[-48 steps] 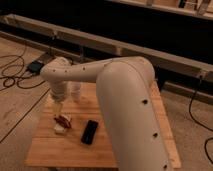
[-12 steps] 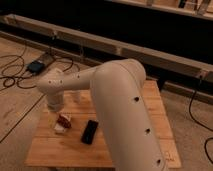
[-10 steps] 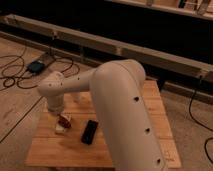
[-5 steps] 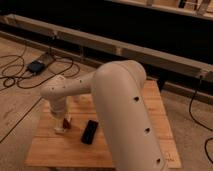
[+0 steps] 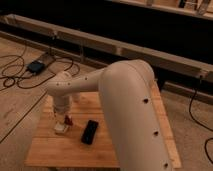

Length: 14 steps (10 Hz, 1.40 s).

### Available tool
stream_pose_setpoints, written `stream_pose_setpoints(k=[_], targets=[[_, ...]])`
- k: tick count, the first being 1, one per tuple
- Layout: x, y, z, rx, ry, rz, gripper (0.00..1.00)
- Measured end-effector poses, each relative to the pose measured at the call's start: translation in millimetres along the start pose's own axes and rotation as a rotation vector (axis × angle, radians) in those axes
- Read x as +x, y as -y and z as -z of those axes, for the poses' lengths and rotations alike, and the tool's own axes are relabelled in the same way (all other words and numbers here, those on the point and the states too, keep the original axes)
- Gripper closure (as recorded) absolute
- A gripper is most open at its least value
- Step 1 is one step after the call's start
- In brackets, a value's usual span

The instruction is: Place the pepper in the ceramic bowl

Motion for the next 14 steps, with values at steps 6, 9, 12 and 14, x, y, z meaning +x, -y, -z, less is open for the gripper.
stream_pose_setpoints(k=[6, 9, 12, 14], targets=[[108.5, 53.0, 34.1, -0.046, -0.036, -0.136, 1.0], [183.4, 79.8, 53.7, -0.039, -0.112, -0.231, 1.0], [246.7, 87.5, 73.1, -0.019, -0.168, -0.322, 1.0], [277.3, 84.8, 76.5, -0.008, -0.189, -0.376, 0.9]])
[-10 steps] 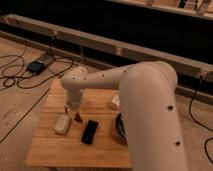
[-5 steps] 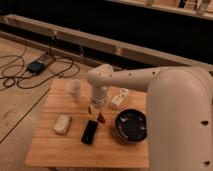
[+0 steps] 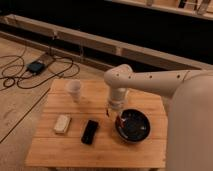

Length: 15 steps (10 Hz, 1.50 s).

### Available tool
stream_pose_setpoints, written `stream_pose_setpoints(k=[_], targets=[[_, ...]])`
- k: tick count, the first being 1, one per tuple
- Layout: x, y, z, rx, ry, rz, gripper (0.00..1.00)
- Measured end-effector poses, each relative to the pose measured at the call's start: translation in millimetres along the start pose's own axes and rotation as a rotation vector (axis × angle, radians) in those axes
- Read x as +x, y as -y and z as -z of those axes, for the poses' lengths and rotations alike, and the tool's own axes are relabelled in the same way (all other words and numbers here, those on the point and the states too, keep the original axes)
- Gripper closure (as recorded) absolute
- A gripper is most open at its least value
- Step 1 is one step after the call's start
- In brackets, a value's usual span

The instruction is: Place the pepper in the ceramic bowl

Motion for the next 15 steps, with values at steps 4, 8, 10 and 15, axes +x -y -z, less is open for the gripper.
stream_pose_setpoints(k=[4, 8, 10, 15], targets=[[41.3, 17.6, -17.6, 0.026, 0.001, -0.127, 0.48], [47.5, 32.8, -32.3, 0.048, -0.003, -0.187, 0.32], [46.7, 34.8, -34.3, 0.057, -0.004, -0.189, 0.32], [42.4, 35.6, -33.4, 0.068, -0.002, -0.182, 0.32]])
